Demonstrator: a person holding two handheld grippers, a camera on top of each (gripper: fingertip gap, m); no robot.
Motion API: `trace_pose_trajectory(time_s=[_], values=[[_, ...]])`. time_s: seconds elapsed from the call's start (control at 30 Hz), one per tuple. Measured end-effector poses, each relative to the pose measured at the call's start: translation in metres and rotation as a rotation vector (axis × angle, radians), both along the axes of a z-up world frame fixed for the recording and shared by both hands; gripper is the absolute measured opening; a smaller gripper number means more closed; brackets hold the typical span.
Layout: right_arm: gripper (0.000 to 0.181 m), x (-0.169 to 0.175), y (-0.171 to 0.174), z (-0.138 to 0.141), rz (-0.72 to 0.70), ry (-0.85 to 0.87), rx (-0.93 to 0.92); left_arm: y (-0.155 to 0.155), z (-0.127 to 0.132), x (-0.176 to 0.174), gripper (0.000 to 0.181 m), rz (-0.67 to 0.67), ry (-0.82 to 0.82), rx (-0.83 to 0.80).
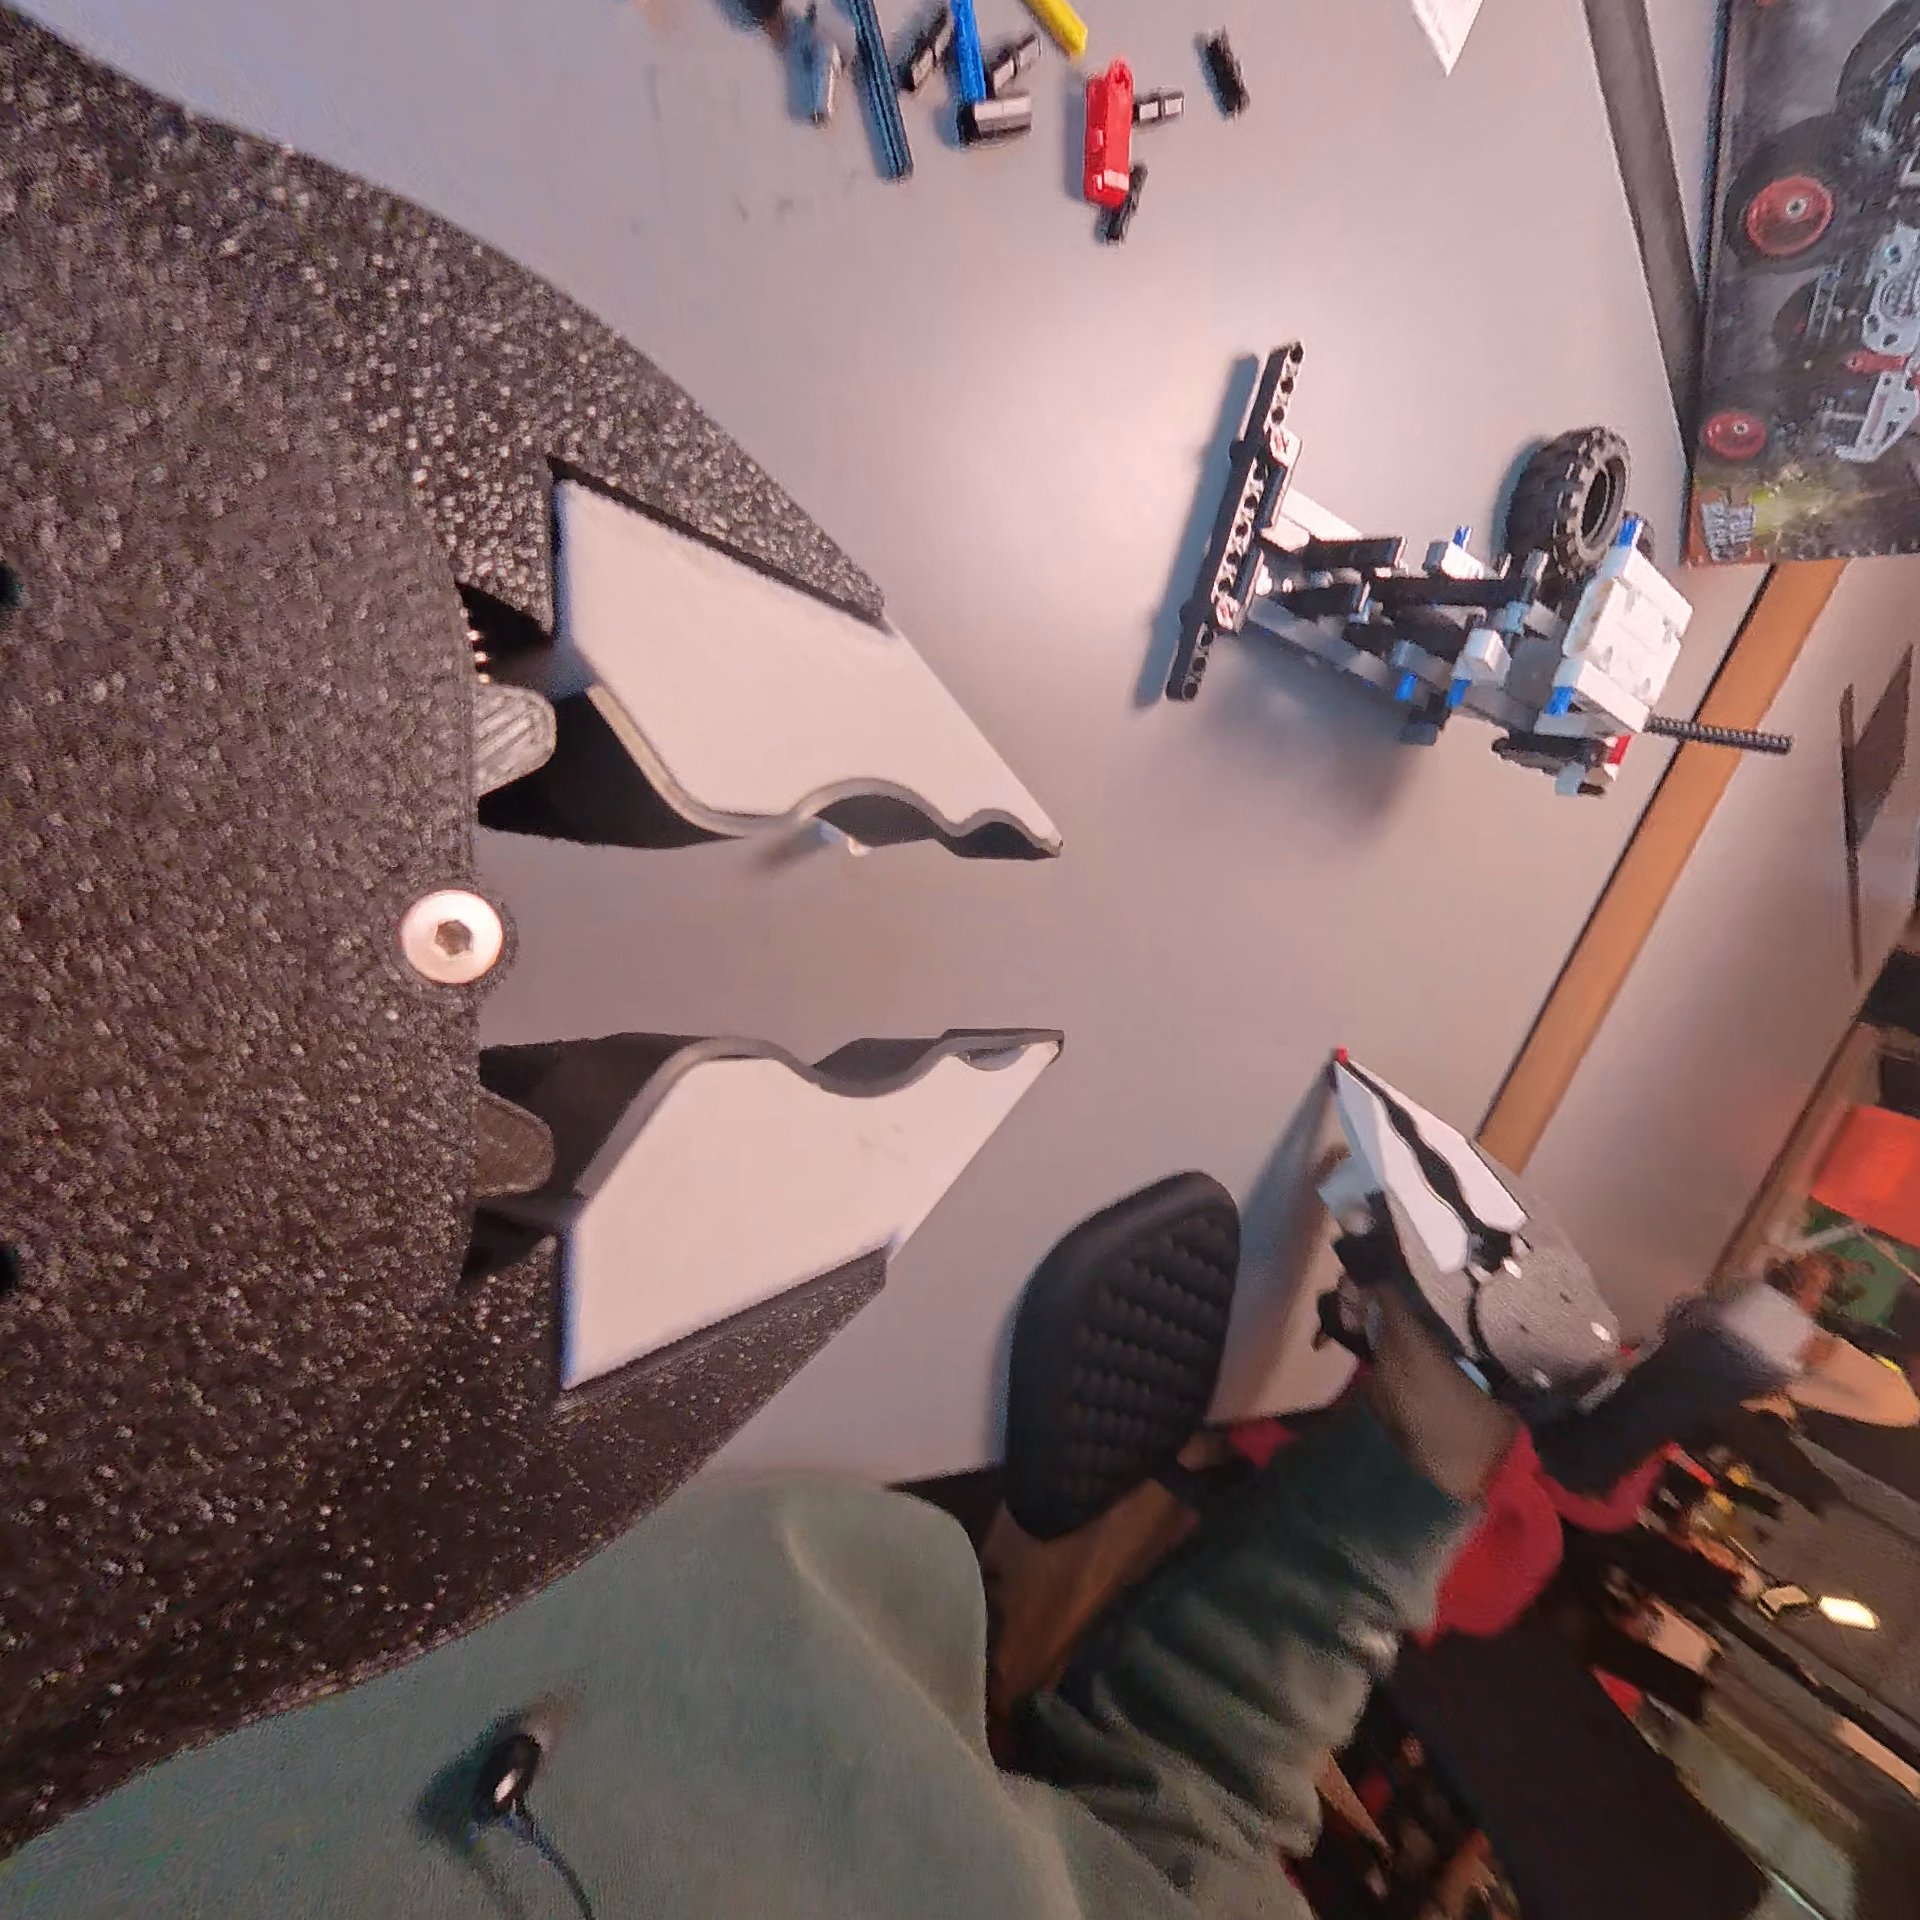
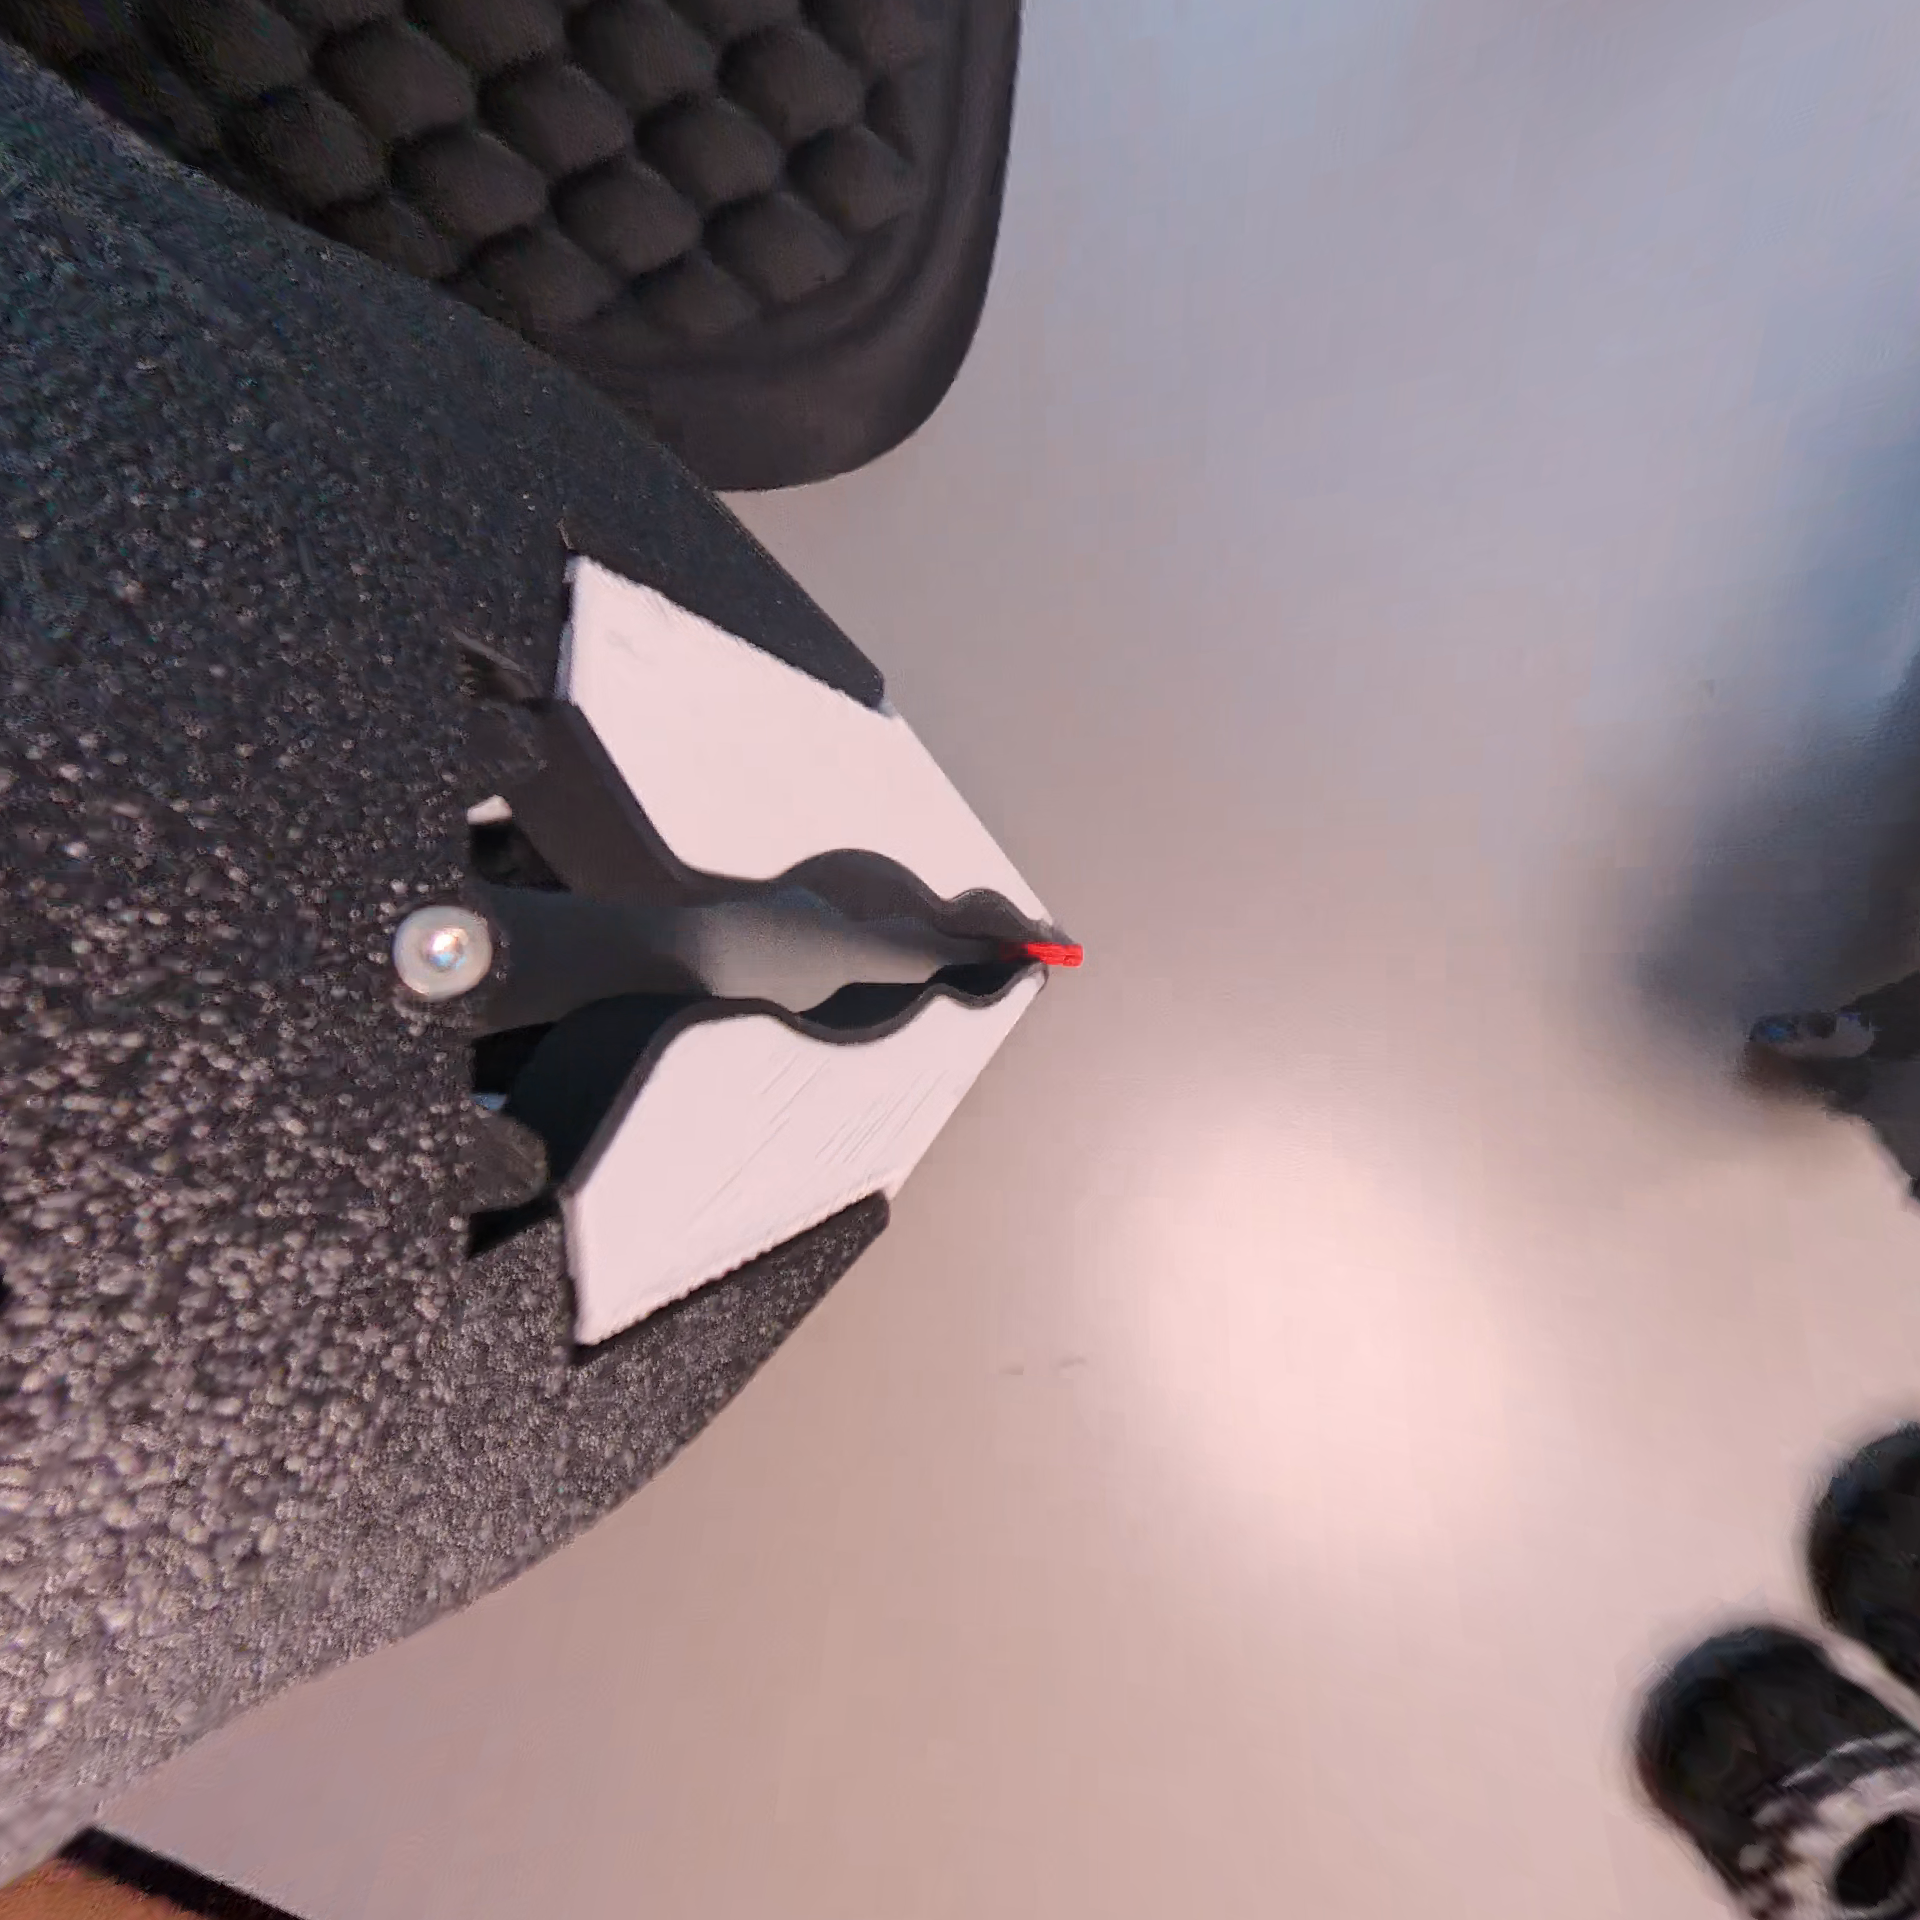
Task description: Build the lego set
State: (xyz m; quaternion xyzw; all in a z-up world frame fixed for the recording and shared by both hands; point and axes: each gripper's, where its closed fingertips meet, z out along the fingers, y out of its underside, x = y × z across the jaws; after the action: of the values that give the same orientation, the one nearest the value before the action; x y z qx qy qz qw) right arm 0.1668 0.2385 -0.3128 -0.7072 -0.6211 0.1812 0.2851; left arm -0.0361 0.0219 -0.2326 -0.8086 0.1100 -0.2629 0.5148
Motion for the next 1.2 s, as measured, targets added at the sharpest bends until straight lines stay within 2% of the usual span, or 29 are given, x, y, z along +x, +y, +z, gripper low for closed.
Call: trace_pose_trajectory(time_s=[0.1, 0.2, 0.3, 0.4, 0.57, 0.63, 0.77, 1.0, 1.2], values=[[0.003, -0.046, -0.051, 0.019, 0.278, 0.128, 0.096, 0.0, 0.014, 0.014, 0.022, -0.041, -0.194, 0.002], [0.003, -0.101, -0.123, 0.054, 0.525, 0.284, 0.118, 0.001, 0.022, 0.028, 0.022, -0.093, -0.403, -0.035], [0.003, -0.139, -0.178, 0.072, 0.707, 0.333, 0.165, 0.002, 0.017, 0.034, 0.022, -0.099, -0.468, -0.072], [0.003, -0.163, -0.211, 0.081, 0.81, 0.364, 0.183, 0.0, 0.013, 0.036, 0.021, -0.104, -0.462, -0.088], [0.003, -0.182, -0.224, 0.087, 0.853, 0.387, 0.202, -0.004, 0.01, 0.034, 0.014, -0.108, -0.441, -0.102], [0.003, -0.184, -0.224, 0.088, 0.859, 0.391, 0.208, -0.004, 0.012, 0.031, 0.007, -0.105, -0.453, -0.098], [0.003, -0.183, -0.226, 0.093, 0.868, 0.429, 0.208, -0.006, 0.016, 0.03, 0.006, -0.122, -0.503, -0.1], [0.004, -0.175, -0.241, 0.135, 0.908, 0.73, 0.138, -0.018, 0.054, 0.034, 0.004, -0.291, -0.854, -0.053], [0.005, -0.172, -0.244, 0.144, 0.916, 0.778, 0.186, -0.023, 0.068, 0.037, 0.004, -0.351, -0.963, -0.036]])
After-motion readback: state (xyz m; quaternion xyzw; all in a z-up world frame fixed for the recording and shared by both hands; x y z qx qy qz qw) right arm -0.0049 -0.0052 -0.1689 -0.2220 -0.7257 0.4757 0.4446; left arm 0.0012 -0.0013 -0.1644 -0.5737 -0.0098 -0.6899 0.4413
